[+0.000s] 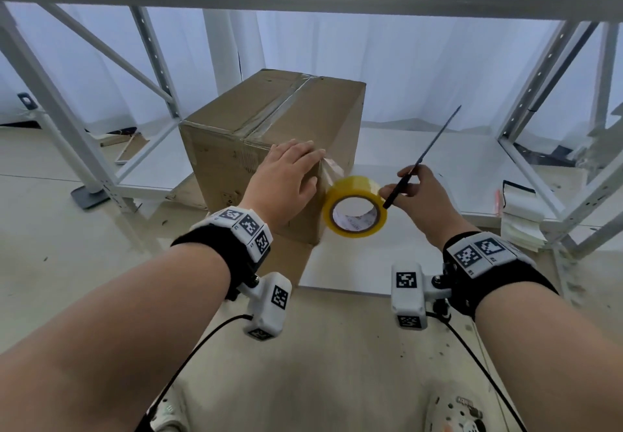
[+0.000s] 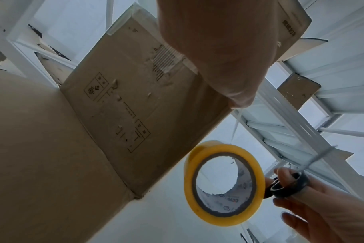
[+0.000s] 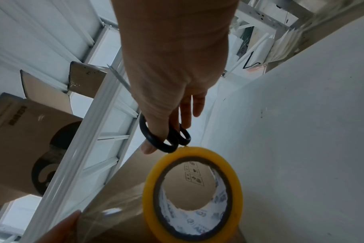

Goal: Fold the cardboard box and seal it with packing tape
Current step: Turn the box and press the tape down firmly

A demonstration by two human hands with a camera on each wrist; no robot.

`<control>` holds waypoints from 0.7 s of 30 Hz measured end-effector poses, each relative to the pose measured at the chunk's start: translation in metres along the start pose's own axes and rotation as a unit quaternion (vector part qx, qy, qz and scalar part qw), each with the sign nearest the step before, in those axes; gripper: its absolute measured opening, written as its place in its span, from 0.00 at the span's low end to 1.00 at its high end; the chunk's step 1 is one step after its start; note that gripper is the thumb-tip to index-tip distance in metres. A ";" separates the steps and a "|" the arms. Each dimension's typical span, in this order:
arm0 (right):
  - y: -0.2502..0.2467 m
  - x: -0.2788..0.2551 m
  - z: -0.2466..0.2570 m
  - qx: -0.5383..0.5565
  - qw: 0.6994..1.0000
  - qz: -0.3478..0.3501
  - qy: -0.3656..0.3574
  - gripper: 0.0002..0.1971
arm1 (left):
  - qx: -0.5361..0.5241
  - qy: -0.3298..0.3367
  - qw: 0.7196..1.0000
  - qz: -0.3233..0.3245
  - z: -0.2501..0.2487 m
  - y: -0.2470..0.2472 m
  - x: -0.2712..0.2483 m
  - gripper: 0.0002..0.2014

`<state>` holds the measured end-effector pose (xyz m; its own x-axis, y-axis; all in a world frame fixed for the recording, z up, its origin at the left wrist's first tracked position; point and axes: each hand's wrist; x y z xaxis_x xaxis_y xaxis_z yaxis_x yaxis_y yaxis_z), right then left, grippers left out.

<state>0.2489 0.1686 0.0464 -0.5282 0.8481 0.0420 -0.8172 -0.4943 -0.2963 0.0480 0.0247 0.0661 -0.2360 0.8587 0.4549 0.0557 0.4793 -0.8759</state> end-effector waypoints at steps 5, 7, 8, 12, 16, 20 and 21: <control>0.008 0.003 -0.002 -0.068 0.997 -0.019 0.016 0.23 | 0.018 -0.002 0.999 -0.037 -0.003 0.002 -0.002 0.22; 0.010 0.001 0.005 -0.055 0.998 0.014 0.026 0.22 | 0.022 0.003 0.999 -0.036 -0.003 0.000 -0.001 0.24; 0.010 -0.001 0.009 -0.046 0.997 0.057 0.034 0.20 | 0.024 0.005 0.999 -0.033 -0.004 0.000 0.000 0.26; 0.016 -0.009 0.018 -0.055 0.977 0.194 0.063 0.16 | 0.038 -0.001 0.999 -0.019 -0.004 -0.003 0.005 0.25; 0.025 -0.011 0.017 -0.035 0.981 0.183 0.052 0.12 | 0.046 0.000 0.999 0.007 -0.003 -0.004 0.003 0.28; 0.028 -0.014 0.021 -0.047 0.984 0.168 0.040 0.11 | 0.011 -0.014 1.000 -0.007 -0.005 0.006 -0.017 0.30; 0.027 -0.015 0.021 -0.049 0.983 0.170 0.041 0.11 | -0.016 -0.040 0.998 -0.043 -0.006 0.010 -0.025 0.28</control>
<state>0.2302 0.1384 0.0582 -0.7437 0.6514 -0.1504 -0.5684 -0.7345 -0.3707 0.0607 0.0089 0.0470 -0.3179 0.7974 0.5129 0.0627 0.5575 -0.8278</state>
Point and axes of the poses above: each hand's wrist, its own x-axis towards the middle knuckle, its own y-axis out of the palm, z = x × y, and after that the axes turned 1 degree about -y, right-handed
